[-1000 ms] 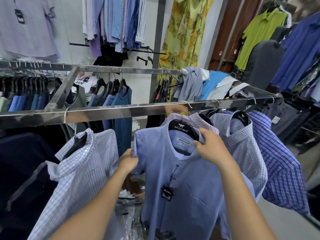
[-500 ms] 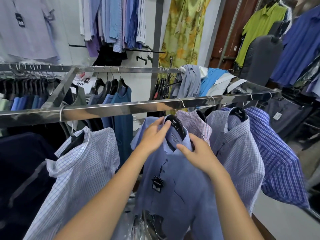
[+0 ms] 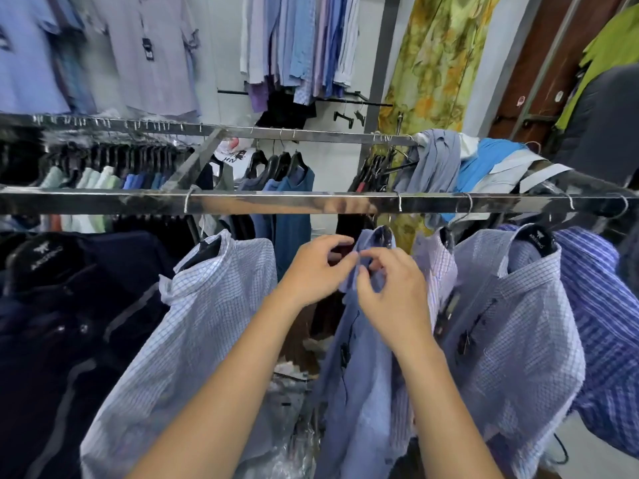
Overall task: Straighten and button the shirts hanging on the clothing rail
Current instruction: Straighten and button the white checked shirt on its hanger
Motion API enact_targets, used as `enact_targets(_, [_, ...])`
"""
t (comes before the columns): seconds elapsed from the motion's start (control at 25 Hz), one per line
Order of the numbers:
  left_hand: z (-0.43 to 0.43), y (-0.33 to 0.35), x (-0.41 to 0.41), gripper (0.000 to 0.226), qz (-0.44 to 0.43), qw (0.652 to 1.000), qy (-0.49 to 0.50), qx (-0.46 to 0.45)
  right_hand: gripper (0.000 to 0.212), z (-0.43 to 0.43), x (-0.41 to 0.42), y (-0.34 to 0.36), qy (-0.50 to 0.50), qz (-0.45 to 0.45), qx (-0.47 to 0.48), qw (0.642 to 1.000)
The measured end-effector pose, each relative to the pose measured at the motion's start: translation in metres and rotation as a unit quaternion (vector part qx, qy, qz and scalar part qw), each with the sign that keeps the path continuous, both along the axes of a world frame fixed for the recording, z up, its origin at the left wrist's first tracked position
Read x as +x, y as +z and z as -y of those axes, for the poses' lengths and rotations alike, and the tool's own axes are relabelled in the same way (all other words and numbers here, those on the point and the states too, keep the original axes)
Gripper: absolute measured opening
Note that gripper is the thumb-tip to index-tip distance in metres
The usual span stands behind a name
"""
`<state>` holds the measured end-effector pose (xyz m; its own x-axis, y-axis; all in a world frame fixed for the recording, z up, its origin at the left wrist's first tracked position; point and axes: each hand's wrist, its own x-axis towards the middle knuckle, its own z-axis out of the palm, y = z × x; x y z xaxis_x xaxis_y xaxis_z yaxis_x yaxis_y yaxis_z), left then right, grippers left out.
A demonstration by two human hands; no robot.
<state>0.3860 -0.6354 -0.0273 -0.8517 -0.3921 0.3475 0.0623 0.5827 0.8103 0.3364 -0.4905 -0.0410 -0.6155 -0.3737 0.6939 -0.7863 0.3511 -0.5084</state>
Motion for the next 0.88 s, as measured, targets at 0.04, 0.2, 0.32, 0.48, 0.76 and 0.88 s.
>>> enact_targets(0.04, [0.001, 0.002, 0.013, 0.027, -0.014, 1.000, 0.021, -0.002, 0.017, 0.006, 0.006, 0.000, 0.026, -0.001, 0.002, 1.000])
enact_targets(0.2, [0.016, 0.000, 0.071, 0.013, -0.045, 0.991, 0.120, -0.035, 0.009, 0.033, 0.033, 0.000, 0.115, 0.029, 0.020, 0.993])
enact_targets(0.32, [0.036, 0.002, 0.125, 0.016, -0.076, 0.970, 0.218, -0.076, 0.006, 0.059, 0.056, -0.006, 0.148, 0.075, 0.049, 0.985])
enact_targets(0.48, [0.071, 0.003, 0.182, 0.043, -0.022, 0.950, 0.294, -0.107, 0.017, 0.089, 0.089, -0.005, 0.189, 0.173, 0.063, 0.964])
enact_targets(0.76, [0.113, -0.023, 0.211, 0.026, 0.084, 0.966, 0.191, -0.154, 0.049, 0.141, 0.130, -0.006, 0.204, 0.408, 0.031, 0.889])
enact_targets(0.88, [0.116, -0.026, 0.213, 0.018, 0.045, 0.974, 0.141, -0.169, 0.049, 0.152, 0.136, -0.004, 0.193, 0.471, -0.013, 0.860])
